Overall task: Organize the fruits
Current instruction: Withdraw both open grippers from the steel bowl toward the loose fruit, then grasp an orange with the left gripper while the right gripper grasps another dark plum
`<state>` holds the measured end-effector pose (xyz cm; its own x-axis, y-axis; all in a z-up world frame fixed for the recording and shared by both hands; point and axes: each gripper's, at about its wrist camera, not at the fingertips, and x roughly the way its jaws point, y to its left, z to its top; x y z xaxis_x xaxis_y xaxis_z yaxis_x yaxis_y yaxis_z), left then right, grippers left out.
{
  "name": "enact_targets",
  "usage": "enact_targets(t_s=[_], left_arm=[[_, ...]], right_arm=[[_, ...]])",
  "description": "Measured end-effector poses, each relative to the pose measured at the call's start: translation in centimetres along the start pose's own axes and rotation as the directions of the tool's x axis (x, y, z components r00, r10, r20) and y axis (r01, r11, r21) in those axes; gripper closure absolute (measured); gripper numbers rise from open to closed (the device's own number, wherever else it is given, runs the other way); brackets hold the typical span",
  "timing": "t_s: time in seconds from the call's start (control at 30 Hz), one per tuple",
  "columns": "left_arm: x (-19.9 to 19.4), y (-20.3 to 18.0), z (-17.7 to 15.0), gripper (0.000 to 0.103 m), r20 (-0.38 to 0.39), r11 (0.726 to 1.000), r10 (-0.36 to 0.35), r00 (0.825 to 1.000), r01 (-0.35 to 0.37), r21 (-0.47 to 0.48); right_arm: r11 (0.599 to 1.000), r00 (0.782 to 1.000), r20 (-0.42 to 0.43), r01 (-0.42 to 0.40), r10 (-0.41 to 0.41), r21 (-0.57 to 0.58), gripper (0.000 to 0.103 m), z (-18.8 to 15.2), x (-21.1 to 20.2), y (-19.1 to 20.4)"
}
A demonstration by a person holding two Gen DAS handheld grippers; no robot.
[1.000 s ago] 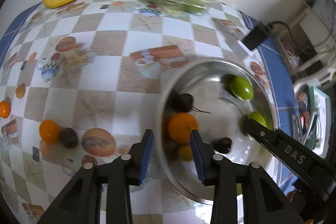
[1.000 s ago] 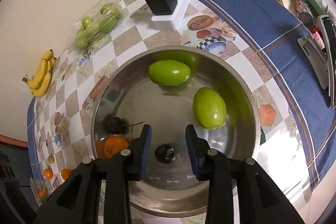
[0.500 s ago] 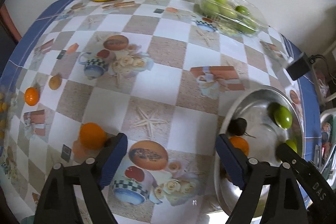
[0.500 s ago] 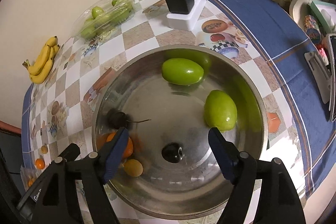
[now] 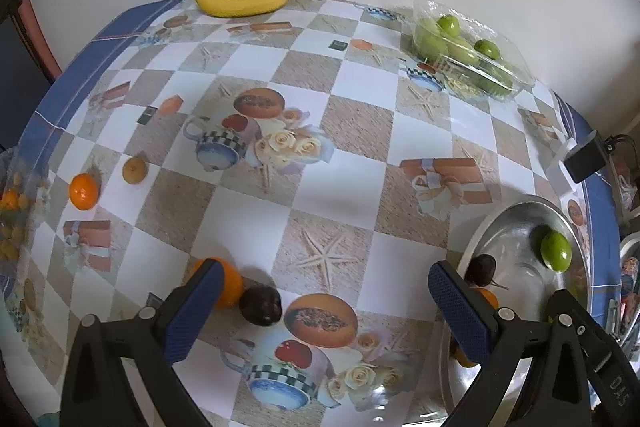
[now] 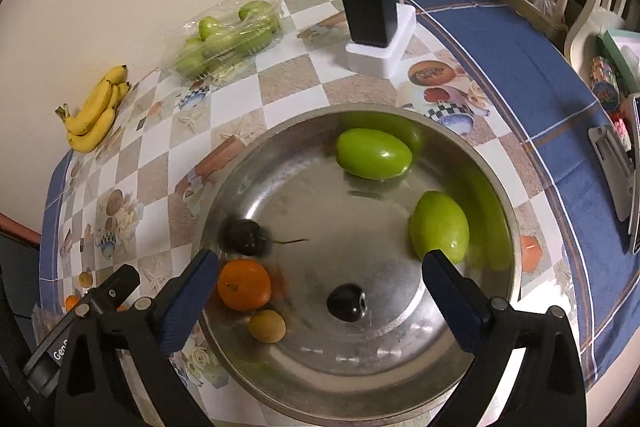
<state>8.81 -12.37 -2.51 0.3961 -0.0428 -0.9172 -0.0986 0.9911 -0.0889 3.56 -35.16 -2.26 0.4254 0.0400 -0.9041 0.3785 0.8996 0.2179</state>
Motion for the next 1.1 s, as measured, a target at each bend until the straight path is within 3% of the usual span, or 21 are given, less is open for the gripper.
enact_targets(t_s=[0.17,0.33,0.7,1.1], left_arm=[[-0.4,0.8,0.4,0.0,0.017,1.0,0.006,1.0,-0.006,0.007],[-0.8,2.1,1.0,0.0,0.031,0.998,0.057,0.998,-0.058,0.023],[-2.7,7.3,2.6,0.0,0.084,0.995,0.103,0.991,-0.102,-0.023],[-1.6,12.7,2.7,0.0,0.034,0.989,0.094,0.995,-0.09,-0.116]], right_arm=[[0.999,1.0,-0.002,-0.017,0.017,-0.035,0.002,-0.2,0.0,1.2],[0.996,0.999,-0.011,-0.034,0.034,-0.085,0.002,-0.6,0.1,3.0],[0.981,0.998,-0.022,-0.067,0.065,-0.183,0.002,-1.5,0.0,7.4],[0.943,0.988,-0.064,-0.153,0.14,-0.296,0.002,-3.9,1.0,13.8]])
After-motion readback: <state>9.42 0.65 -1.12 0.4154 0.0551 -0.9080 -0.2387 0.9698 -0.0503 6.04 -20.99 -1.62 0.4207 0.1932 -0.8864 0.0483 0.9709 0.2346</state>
